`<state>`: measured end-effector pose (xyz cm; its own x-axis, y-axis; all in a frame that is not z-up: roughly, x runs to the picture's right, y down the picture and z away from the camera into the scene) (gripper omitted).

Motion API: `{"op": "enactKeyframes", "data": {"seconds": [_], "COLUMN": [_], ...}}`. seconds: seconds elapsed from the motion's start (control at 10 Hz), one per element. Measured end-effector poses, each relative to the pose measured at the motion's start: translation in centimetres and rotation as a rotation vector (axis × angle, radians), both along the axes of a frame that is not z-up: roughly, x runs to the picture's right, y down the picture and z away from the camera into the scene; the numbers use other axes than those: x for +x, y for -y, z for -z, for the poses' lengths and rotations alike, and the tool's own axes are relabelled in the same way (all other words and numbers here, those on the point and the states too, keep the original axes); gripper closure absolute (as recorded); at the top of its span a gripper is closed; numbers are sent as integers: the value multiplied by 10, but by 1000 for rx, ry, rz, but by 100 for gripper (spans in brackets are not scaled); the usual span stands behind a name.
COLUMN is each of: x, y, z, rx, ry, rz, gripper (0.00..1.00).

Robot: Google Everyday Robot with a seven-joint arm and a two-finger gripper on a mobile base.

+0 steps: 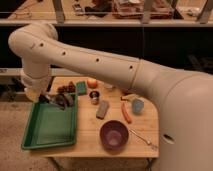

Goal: Place brush in tray

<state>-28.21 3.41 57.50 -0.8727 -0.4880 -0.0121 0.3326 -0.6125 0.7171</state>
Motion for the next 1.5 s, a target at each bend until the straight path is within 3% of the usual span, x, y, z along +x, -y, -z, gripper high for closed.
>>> {"op": "enactKeyframes", "data": {"seconds": [0.3,0.4,0.6,0.7,0.9,1.0,1.2,1.5], "x": [-39,-49,-70,-69,-64,-53,-33,-23], "y": [-52,-65,-89,-95,-111,-115,-117,-122], "z": [-24,-30,-38,-41,-51,-58,-64,-74], "rx": [-115,-178,-390,-426,-463,-471,-451,-390], "ry": [10,4,-66,-90,-135,-154,-179,-286], "rz": [40,57,80,69,10,-47,-130,-169], "gripper": [100,100,100,100,100,100,100,100]}}
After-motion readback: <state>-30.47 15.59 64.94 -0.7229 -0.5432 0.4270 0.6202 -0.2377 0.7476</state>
